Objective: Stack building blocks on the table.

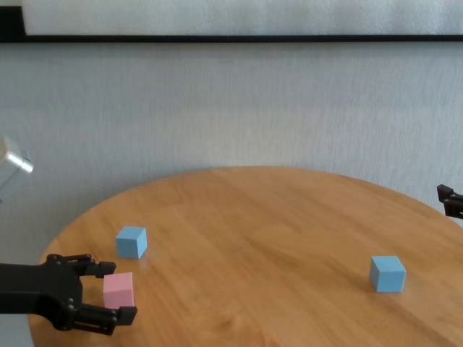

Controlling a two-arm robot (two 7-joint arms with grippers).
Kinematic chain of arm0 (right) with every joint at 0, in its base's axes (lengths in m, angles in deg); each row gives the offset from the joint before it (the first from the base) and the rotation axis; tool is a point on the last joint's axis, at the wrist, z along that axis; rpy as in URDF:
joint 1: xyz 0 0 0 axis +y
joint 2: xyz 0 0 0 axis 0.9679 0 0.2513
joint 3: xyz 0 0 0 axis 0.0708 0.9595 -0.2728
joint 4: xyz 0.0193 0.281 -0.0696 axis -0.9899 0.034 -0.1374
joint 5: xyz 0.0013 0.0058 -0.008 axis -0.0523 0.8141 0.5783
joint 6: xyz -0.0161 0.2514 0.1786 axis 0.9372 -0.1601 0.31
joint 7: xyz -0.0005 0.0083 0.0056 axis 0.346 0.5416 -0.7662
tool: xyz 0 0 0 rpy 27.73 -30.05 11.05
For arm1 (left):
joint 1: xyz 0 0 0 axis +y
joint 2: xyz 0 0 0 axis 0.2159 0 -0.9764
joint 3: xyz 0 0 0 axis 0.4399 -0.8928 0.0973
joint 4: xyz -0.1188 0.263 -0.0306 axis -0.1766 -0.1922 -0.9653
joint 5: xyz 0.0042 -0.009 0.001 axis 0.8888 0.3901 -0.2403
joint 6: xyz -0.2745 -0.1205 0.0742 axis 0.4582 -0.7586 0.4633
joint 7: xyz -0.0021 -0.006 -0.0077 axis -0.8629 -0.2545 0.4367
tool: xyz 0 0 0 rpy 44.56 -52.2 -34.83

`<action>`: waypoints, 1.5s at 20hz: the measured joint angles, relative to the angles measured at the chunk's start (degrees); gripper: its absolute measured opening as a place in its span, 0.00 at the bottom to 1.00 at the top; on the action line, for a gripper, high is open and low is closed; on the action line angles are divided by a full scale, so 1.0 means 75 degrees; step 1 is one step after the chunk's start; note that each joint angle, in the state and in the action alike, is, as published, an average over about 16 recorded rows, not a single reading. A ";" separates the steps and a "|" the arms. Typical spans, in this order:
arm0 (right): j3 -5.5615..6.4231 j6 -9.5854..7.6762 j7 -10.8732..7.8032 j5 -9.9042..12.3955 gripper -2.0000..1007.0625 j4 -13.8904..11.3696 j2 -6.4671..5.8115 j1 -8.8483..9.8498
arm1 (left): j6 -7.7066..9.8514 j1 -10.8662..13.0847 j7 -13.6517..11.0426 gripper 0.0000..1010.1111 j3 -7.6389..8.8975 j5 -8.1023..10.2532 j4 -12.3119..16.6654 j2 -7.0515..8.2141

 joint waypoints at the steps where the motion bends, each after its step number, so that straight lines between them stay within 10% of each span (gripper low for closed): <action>1: 0.0000 0.0000 0.0000 0.0000 1.00 0.0000 0.0000 0.0000 | 0.0015 -0.0007 0.0017 0.99 0.0007 -0.0007 -0.0026 -0.0016; 30: 0.0000 0.0000 0.0000 0.0000 1.00 0.0000 0.0000 0.0000 | 0.0348 -0.0074 0.0284 0.98 0.0205 -0.0090 -0.0320 -0.0200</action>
